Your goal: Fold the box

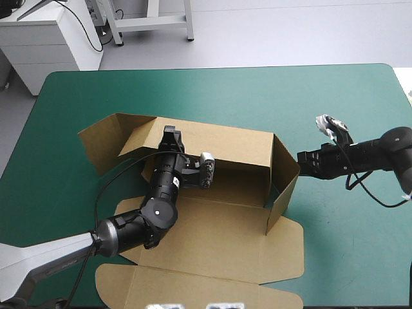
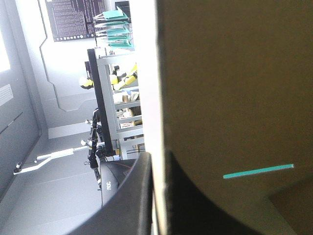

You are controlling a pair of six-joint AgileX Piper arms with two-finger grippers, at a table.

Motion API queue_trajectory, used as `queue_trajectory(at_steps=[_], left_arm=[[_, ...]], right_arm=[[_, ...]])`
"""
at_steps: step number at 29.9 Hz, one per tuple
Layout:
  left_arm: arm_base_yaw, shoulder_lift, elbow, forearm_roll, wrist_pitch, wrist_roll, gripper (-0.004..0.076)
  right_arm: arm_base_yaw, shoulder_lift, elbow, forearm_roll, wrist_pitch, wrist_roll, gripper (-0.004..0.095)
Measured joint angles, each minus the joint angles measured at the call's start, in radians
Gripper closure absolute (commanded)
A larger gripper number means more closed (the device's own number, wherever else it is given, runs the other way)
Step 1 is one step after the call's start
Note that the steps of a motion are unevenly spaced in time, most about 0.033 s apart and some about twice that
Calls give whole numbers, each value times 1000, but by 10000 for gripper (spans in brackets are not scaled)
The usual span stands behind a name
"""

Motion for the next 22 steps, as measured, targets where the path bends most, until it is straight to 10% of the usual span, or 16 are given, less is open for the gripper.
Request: queue_trajectory(at_steps=[22], left_arm=[[0,0,0,-1,-1,0,732]], right_arm=[[256,-283,398,284,-426,-500,922]])
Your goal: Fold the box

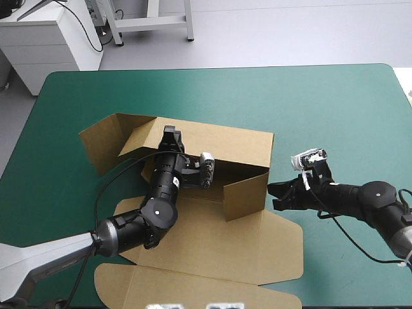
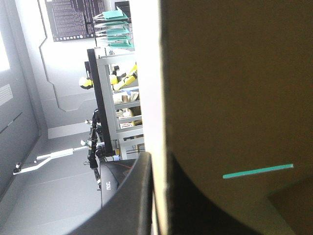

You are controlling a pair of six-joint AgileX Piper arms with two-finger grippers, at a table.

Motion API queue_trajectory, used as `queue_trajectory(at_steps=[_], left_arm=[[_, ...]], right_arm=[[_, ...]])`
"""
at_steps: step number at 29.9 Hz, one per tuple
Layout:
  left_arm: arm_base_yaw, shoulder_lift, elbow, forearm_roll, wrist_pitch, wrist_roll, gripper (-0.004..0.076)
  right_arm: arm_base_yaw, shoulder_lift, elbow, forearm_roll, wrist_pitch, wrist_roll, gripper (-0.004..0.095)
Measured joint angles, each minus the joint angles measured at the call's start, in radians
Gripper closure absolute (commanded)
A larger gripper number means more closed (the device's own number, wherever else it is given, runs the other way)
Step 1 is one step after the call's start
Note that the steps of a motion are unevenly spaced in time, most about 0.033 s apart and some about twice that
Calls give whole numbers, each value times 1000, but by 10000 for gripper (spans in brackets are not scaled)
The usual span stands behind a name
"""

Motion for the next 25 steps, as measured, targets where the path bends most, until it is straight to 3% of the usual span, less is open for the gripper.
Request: queue_trajectory(at_steps=[13,22,25], left_arm=[[0,0,0,-1,1,0,732],[0,0,0,-2,1,7,732],[0,0,0,-2,1,8,732]], right_arm=[[14,-1,0,-4,-7,-104,913],[22,-1,0,-44,102,-111,816],[25,-1,0,-45,125,-113,730]])
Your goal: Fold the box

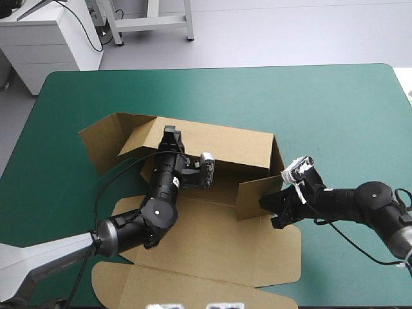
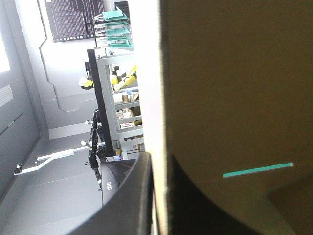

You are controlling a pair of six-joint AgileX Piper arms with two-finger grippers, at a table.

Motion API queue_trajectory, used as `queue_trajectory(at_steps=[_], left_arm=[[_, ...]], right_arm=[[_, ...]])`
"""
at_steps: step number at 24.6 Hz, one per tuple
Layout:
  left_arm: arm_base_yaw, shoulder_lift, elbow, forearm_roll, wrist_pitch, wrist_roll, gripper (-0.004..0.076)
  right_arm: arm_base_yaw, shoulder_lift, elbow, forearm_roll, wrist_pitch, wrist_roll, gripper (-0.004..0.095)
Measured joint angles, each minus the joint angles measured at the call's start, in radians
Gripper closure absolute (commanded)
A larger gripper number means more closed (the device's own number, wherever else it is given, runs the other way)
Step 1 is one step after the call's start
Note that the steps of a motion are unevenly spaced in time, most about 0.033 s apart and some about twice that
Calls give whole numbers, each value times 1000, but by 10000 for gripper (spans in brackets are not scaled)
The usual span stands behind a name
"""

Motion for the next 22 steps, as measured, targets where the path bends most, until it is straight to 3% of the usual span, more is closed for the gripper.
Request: queue_trajectory(at_steps=[7,13,15,17,18,19,22], left_arm=[[0,0,0,0,0,0,732],[0,0,0,0,-2,0,732],[0,0,0,0,-2,0,732],[0,0,0,0,-2,0,732],[0,0,0,0,-2,0,732],[0,0,0,0,-2,0,732],[0,0,0,0,-2,0,732]], right_arm=[[0,0,0,-5,-9,-31,428],[0,0,0,-8,-7,-34,386],[0,0,0,-9,-5,-30,437],[0,0,0,-18,-3,-24,610],[0,0,0,-24,-3,-16,826],[0,0,0,-38,-3,-1,921],[0,0,0,-70,-5,25,906]])
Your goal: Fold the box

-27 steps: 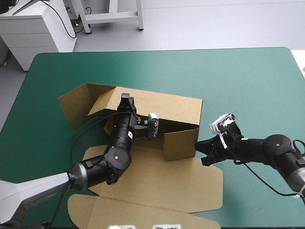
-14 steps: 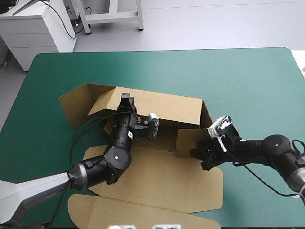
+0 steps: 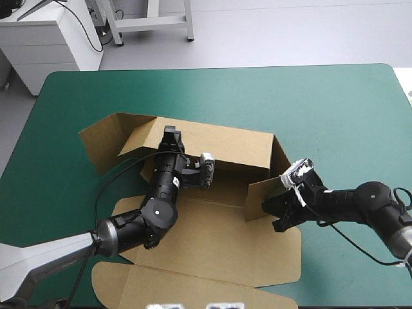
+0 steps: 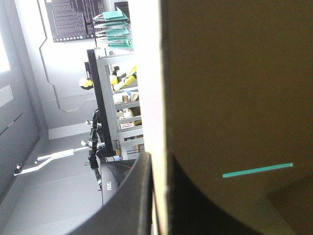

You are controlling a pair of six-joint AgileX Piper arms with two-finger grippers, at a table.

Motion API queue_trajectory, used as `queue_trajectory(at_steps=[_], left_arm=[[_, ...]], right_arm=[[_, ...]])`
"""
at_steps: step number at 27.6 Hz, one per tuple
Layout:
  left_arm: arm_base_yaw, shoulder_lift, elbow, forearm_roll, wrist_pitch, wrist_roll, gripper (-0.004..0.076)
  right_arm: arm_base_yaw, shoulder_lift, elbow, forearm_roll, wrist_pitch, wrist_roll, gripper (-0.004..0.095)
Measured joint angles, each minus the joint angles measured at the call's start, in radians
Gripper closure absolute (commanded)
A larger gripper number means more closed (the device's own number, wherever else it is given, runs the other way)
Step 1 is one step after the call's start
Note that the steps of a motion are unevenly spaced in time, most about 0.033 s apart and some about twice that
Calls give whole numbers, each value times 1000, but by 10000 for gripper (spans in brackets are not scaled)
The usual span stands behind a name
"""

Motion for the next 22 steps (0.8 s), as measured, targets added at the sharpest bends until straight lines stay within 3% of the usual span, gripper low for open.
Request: queue_trajectory(at_steps=[5,10,16,22], left_arm=[[0,0,0,0,0,0,732],[0,0,0,0,0,0,732],[0,0,0,0,0,0,732],[0,0,0,0,0,0,732]], right_arm=[[0,0,0,-41,11,136,908],[0,0,-97,-68,140,316,908],[0,0,-396,-109,312,484,908],[0,22,-727,-404,286,744,908]])
